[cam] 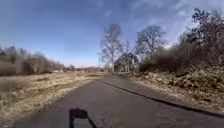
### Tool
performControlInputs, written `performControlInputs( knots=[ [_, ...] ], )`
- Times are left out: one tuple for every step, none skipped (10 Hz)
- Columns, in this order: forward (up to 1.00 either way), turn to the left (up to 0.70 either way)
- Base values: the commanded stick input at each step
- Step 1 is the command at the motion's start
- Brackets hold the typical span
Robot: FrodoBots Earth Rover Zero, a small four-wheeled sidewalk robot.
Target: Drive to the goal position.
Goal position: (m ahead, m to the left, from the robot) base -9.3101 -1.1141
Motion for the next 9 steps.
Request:
performControlInputs(
  knots=[
    [0.7, 0.0],
    [0.7, 0.0],
    [0.7, 0.0],
    [0.7, 0.0],
    [0.7, 0.0],
    [0.7, 0.0],
    [0.7, 0.0],
    [0.7, 0.0],
    [0.7, 0.0]
  ],
)
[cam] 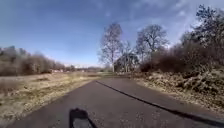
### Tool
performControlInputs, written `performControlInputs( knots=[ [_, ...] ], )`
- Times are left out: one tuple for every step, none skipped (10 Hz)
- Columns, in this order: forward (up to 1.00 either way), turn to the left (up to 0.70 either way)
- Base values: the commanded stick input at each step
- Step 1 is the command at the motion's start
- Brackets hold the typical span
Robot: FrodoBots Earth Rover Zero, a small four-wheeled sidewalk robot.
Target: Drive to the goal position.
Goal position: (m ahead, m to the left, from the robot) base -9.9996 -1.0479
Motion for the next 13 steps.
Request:
performControlInputs(
  knots=[
    [0.7, 0.0],
    [0.7, 0.0],
    [0.7, 0.0],
    [0.7, 0.0],
    [0.7, 0.0],
    [0.7, 0.0],
    [0.7, 0.0],
    [0.7, 0.0],
    [0.7, 0.0],
    [0.76, 0.0],
    [0.85, 0.0],
    [0.85, 0.0],
    [0.85, 0.0]
  ],
)
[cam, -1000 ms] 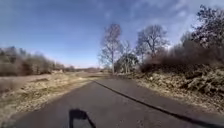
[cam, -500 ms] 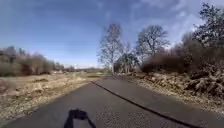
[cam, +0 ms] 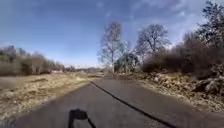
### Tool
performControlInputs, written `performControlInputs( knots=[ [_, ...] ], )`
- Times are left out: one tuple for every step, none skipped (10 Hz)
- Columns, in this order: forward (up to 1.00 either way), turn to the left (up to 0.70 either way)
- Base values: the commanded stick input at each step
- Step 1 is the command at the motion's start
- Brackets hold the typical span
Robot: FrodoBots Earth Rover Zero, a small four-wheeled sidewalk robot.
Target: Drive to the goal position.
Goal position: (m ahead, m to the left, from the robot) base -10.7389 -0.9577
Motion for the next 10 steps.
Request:
performControlInputs(
  knots=[
    [0.85, 0.0],
    [0.85, 0.0],
    [0.85, 0.0],
    [0.85, 0.0],
    [0.85, 0.0],
    [0.85, 0.0],
    [0.85, 0.0],
    [0.85, 0.0],
    [0.85, 0.0],
    [0.85, 0.0]
  ],
)
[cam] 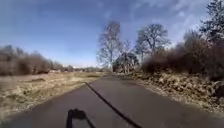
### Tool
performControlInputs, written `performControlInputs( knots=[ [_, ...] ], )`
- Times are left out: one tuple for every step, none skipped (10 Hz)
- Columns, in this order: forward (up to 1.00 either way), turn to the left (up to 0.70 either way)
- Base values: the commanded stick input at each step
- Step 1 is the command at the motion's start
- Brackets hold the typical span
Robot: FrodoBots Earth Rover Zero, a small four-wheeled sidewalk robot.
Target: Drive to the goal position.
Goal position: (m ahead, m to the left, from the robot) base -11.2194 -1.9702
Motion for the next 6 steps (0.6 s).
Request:
performControlInputs(
  knots=[
    [0.85, 0.0],
    [0.85, 0.0],
    [0.85, 0.0],
    [0.85, 0.0],
    [0.85, 0.0],
    [0.85, 0.0]
  ],
)
